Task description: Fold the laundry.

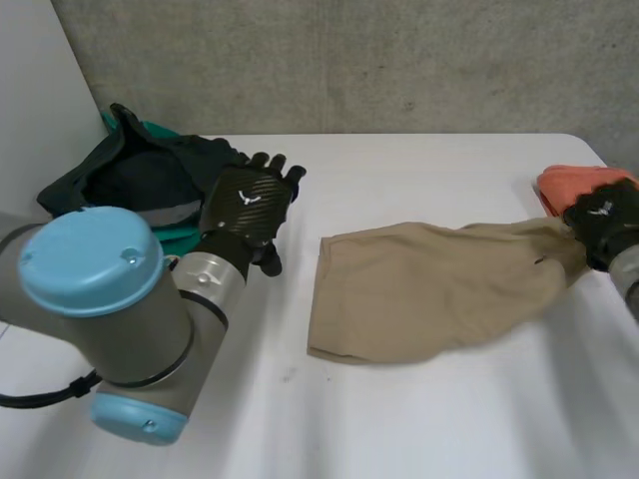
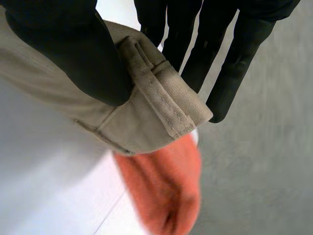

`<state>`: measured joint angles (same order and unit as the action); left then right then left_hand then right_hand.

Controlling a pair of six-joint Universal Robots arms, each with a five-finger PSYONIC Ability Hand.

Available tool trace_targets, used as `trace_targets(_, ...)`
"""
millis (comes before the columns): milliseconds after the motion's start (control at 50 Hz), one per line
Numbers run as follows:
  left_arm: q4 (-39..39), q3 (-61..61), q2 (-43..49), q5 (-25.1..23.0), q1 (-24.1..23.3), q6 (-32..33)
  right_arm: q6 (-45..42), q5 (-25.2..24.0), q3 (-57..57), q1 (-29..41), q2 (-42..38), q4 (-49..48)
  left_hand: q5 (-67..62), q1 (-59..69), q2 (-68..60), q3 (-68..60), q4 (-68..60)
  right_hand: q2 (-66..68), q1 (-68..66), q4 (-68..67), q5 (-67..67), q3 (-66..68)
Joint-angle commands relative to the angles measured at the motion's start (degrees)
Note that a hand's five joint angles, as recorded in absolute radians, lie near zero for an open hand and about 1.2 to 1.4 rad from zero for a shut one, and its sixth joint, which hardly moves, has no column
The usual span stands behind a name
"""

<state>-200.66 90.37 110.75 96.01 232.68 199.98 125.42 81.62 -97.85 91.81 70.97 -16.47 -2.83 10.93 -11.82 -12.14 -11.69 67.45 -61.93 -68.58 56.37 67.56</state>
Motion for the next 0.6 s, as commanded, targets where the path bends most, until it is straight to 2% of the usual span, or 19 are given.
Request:
trace_targets(20,0.0,3.85,-3.26,0.06,0.67,-3.63,-6.33,-5.93,3.71,19.5,-3.02,-4.43,2.83,-0.93,1.82,2.14,1.69,12.55,-18.07,-11.42,13.63,12.44)
trace_targets(100,0.0,5.17,-4.14,0.15,1.9,-3.98,-6.85,-12.25,3.54,27.96,-7.76,-6.47,2.83,-0.93,1.82,2.14,1.69,12.55,-18.07,-11.42,13.63,12.44)
trace_targets(200,-0.17,5.43,-4.49,0.06,2.95,-3.98,-9.05,-18.42,2.49,32.82,-11.65,-6.29,2.83,-0.93,1.82,2.14,1.69,12.55,-18.07,-11.42,13.63,12.44)
trace_targets(260,-0.35,4.65,-4.4,-0.03,3.04,-3.98,-8.53,-20.71,1.87,33.0,-11.12,-6.29,2.83,-0.93,1.82,2.14,1.69,-33.0,27.48,34.14,-31.92,-33.11)
trace_targets(300,-0.53,4.21,-4.4,-0.03,3.13,-3.98,-6.96,-21.07,1.52,33.09,-10.25,-6.73,2.83,-0.93,1.82,2.14,1.69,-57.45,51.93,58.58,-56.37,-57.56)
trace_targets(340,-0.7,2.19,-4.23,-0.03,3.04,-4.07,-4.5,-20.89,1.43,32.21,-8.5,-6.56,2.83,-0.93,1.82,2.14,1.69,-57.45,51.93,58.58,-56.37,-57.56)
trace_targets(420,-0.7,-1.68,-2.91,-0.03,2.6,-4.07,11.21,-20.98,0.38,25.54,-0.59,-6.47,2.83,-0.93,1.82,2.14,1.69,-57.45,51.93,58.58,-56.37,-57.56)
trace_targets(440,-0.7,-2.64,-2.3,-0.03,2.34,-4.07,19.69,-20.54,0.03,22.92,1.43,-6.56,2.83,-0.93,1.82,2.14,1.69,-57.45,51.93,58.58,-56.37,-57.56)
trace_targets(500,-0.53,-7.47,1.91,-0.12,0.67,-4.33,31.78,-20.36,0.29,19.73,2.59,-6.38,2.83,-0.93,1.82,2.14,1.69,-57.45,51.93,58.58,-56.37,-57.56)
trace_targets(520,-0.27,-9.05,3.14,-0.12,-0.12,-4.42,38.78,-20.36,0.81,17.99,2.76,-5.77,2.83,-0.93,1.82,2.14,1.69,-57.45,51.93,58.58,-56.37,-57.56)
trace_targets(600,0.35,-16.35,9.56,-1.17,-4.34,-4.95,48.67,-20.27,2.21,12.8,3.82,-1.75,2.83,-0.93,1.82,2.14,1.69,-57.45,51.93,58.58,-56.37,-57.56)
